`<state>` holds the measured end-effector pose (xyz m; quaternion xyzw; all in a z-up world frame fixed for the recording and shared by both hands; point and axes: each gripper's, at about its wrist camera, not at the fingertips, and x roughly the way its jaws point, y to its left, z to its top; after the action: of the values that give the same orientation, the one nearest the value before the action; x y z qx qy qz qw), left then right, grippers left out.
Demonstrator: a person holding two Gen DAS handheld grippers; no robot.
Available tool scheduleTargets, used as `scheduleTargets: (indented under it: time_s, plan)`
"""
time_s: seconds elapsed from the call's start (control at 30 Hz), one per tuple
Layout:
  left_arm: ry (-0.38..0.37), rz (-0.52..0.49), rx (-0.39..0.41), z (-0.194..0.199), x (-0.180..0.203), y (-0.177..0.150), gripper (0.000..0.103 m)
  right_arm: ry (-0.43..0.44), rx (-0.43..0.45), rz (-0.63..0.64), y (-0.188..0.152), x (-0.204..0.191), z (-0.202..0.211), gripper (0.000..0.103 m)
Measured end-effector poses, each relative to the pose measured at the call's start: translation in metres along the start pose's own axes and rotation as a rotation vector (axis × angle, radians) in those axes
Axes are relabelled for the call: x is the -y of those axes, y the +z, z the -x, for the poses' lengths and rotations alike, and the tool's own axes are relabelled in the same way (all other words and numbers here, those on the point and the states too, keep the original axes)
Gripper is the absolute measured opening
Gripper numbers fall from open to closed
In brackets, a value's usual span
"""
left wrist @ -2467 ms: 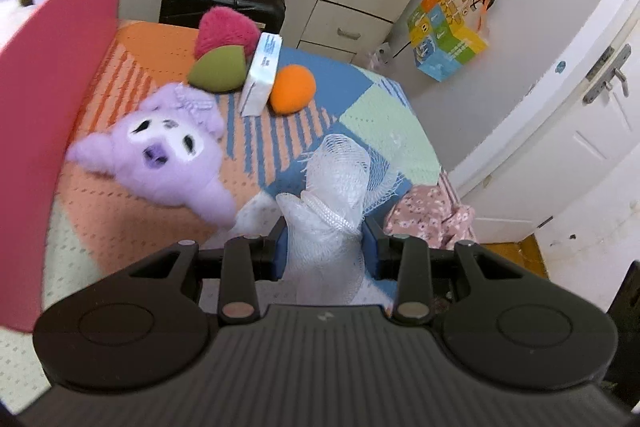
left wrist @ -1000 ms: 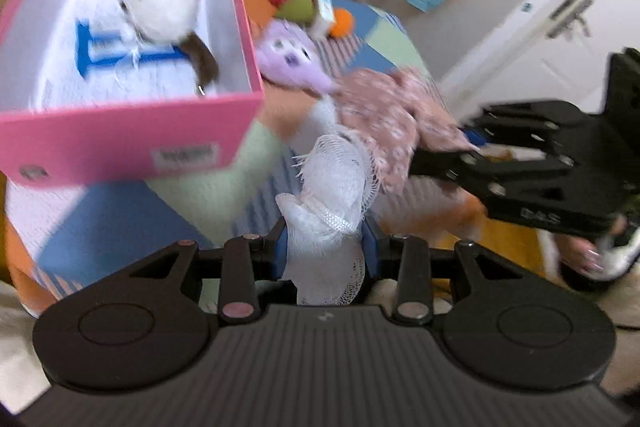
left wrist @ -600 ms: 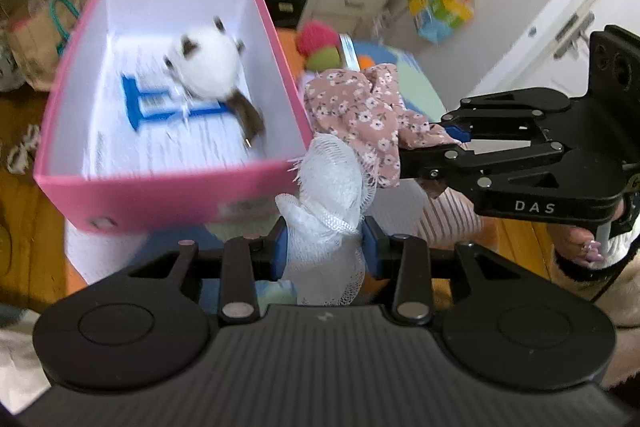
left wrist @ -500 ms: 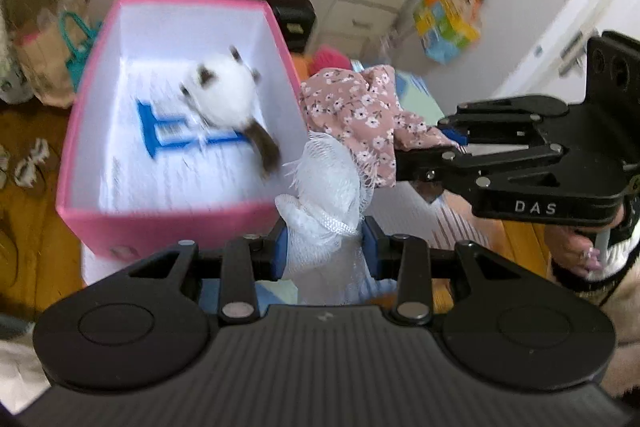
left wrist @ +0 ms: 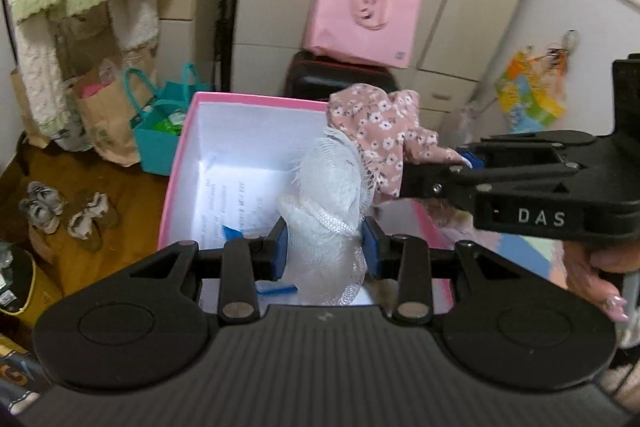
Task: Organize soft objects
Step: 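Carry the mesh bag with the left tool while the right tool carries the scrunchie, then open both tools to drop the bag and scrunchie into the pink box, then move both tools back toward the purple plush toy on the bed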
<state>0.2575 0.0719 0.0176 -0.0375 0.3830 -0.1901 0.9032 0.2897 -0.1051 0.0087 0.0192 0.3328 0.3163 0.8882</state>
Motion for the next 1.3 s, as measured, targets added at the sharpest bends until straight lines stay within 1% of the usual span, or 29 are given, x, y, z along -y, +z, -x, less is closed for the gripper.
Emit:
scheduleTargets:
  time_s: [0.1, 0.23, 0.37, 0.43, 0.47, 0.5, 0.57, 0.6, 0.63, 0.73, 0.77, 0.8, 0.97, 1.07, 1.23, 1.3]
  plan:
    - [0.033, 0.001, -0.032, -0.022, -0.008, 0.005, 0.036, -0.05, -0.032, 0.004, 0.006, 0.009, -0.022, 0.023]
    - [0.083, -0.005, -0.058, -0.047, -0.015, 0.011, 0.036, -0.07, -0.078, 0.002, 0.01, 0.021, -0.044, 0.024]
    - [0.097, -0.001, -0.089, -0.066, -0.019, 0.017, 0.036, -0.093, -0.118, 0.026, 0.011, 0.024, -0.057, 0.03]
    - [0.111, 0.011, -0.092, -0.07, -0.022, 0.017, 0.039, -0.122, -0.122, 0.042, 0.012, 0.024, -0.061, 0.031]
    - [0.134, 0.029, -0.089, -0.071, -0.024, 0.018, 0.043, -0.139, -0.124, 0.05, 0.012, 0.025, -0.062, 0.039]
    - [0.14, 0.036, -0.088, -0.072, -0.026, 0.018, 0.043, -0.15, -0.123, 0.053, 0.012, 0.027, -0.062, 0.043]
    - [0.126, 0.038, -0.089, -0.071, -0.026, 0.017, 0.044, -0.163, -0.116, 0.05, 0.011, 0.031, -0.06, 0.052]
    - [0.123, 0.04, -0.085, -0.069, -0.025, 0.016, 0.045, -0.166, -0.111, 0.049, 0.01, 0.033, -0.057, 0.054]
    - [0.124, 0.039, -0.079, -0.066, -0.024, 0.015, 0.046, -0.171, -0.105, 0.05, 0.009, 0.033, -0.055, 0.058]
    - [0.163, -0.005, -0.027, -0.054, -0.015, 0.013, 0.057, -0.18, -0.072, 0.053, 0.007, 0.033, -0.044, 0.067]
    - [0.179, -0.025, 0.002, -0.047, -0.011, 0.011, 0.062, -0.176, -0.056, 0.048, 0.006, 0.033, -0.037, 0.068]
    - [0.184, -0.036, 0.019, -0.041, -0.009, 0.012, 0.065, -0.174, -0.047, 0.044, 0.007, 0.032, -0.033, 0.068]
    - [0.162, -0.056, 0.078, -0.008, -0.001, 0.008, 0.068, -0.163, -0.017, 0.053, 0.001, 0.023, -0.007, 0.068]
    - [0.155, -0.086, 0.107, 0.015, 0.004, 0.001, 0.069, -0.156, -0.001, 0.072, -0.008, 0.011, 0.013, 0.068]
    - [0.124, -0.121, 0.119, 0.046, 0.015, -0.013, 0.07, -0.129, 0.024, 0.109, -0.02, -0.008, 0.051, 0.068]
    - [0.096, -0.131, 0.113, 0.058, 0.02, -0.017, 0.07, -0.126, 0.034, 0.12, -0.024, -0.015, 0.068, 0.068]
